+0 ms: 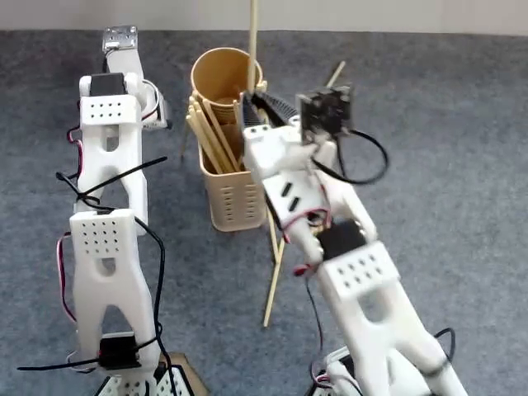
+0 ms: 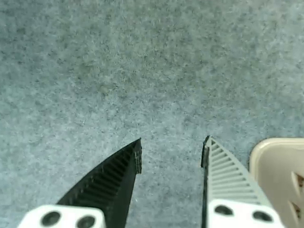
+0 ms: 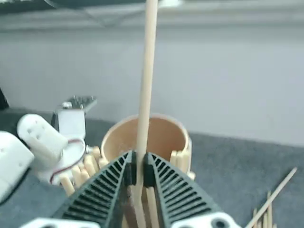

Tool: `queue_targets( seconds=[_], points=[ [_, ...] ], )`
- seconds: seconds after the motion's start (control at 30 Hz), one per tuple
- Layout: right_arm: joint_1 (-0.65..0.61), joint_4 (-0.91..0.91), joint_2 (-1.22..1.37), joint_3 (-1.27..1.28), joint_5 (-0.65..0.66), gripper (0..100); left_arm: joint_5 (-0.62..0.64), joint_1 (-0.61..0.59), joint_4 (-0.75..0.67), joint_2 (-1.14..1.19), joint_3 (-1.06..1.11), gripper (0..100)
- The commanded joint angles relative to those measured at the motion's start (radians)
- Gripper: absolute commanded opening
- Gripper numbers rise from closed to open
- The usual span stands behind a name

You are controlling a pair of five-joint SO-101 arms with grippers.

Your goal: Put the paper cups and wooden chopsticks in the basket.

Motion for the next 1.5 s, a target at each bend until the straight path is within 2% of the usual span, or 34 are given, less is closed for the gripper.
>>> queue_targets(
  seconds=[0.0,0.2,0.33,0.43,0.53,0.6,0.7,0.77,0.83,0.97,1.2,1.33,1.47],
  points=[
    [-0.025,-0.028,0.022,-0.001,-0.012,1.9,-0.003,-0.024,-0.035,-0.008,-0.039,22],
    [-0.03,-0.027,-0.079,0.082,-0.011,17.5,-0.003,-0.025,-0.058,-0.007,-0.039,22],
    [-0.028,-0.027,-0.163,0.137,0.0,17.9,-0.003,-0.027,-0.058,-0.01,-0.039,22],
    [-0.03,-0.015,-0.252,0.137,0.081,17.9,-0.006,-0.027,-0.058,-0.015,-0.051,22],
    [-0.042,0.124,-0.354,0.093,0.161,17.7,-0.071,-0.038,0.012,-0.024,-0.13,22],
    [-0.035,0.318,-0.409,0.018,0.219,17.7,-0.132,-0.062,0.084,-0.038,-0.2,22],
    [0.062,0.622,-0.45,-0.097,0.244,17.7,-0.149,-0.116,0.207,-0.062,-0.32,23],
    [0.151,0.734,-0.45,-0.139,0.244,17.7,-0.178,-0.13,0.304,-0.082,-0.387,25],
    [0.246,0.769,-0.446,-0.09,0.242,17.7,-0.187,-0.13,0.339,-0.102,-0.389,28],
    [0.351,0.688,-0.443,0.108,0.244,17.7,-0.206,-0.117,0.334,-0.156,-0.266,30],
    [0.371,0.234,-0.44,0.55,0.25,17.7,-0.29,-0.053,0.334,-0.249,-0.027,31],
    [0.306,0.203,-0.42,0.604,0.25,17.7,-0.249,-0.051,0.333,-0.286,0.108,31],
    [0.282,0.188,-0.286,0.59,0.25,17.7,-0.193,-0.059,0.31,-0.285,0.159,31]
  ],
)
